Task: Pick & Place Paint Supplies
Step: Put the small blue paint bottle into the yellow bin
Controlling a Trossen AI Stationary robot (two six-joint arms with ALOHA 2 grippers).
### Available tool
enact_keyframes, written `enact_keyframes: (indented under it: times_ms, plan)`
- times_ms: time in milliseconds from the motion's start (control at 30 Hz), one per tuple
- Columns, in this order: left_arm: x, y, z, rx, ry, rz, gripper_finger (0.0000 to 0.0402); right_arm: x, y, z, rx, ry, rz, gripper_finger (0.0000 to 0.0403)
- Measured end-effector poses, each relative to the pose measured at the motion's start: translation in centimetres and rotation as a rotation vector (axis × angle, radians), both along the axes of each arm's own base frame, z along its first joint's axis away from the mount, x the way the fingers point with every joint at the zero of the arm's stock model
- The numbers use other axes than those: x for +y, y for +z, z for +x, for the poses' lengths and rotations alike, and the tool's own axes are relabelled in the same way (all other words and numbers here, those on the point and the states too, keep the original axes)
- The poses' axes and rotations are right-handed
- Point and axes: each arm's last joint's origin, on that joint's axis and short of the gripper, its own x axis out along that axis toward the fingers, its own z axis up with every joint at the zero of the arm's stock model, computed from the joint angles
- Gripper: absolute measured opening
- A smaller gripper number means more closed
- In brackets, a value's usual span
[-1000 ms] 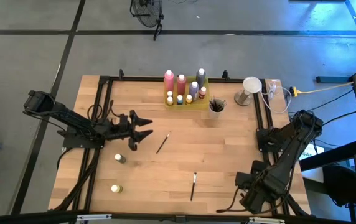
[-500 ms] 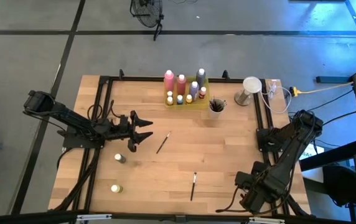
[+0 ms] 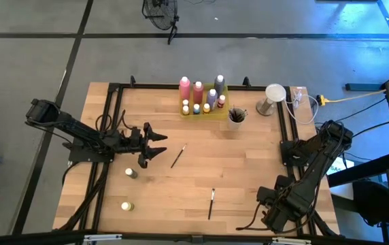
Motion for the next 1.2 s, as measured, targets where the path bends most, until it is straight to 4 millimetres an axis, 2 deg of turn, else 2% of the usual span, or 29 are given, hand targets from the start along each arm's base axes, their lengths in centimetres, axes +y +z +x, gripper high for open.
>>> enact_keyframes:
  times_ms: [267, 1200]
  plan:
    - [0.00, 0.00, 0.00, 0.000, 0.000, 0.005, 0.0232, -0.02, 0.00, 0.04, 0.002, -0.028, -0.001, 0.0327]
    - [0.00, 0.01, 0.00, -0.004, -0.008, -0.036, 0.0231, 0.41, -0.02, -0.28, -0.054, 0.037, -0.013, 0.0328]
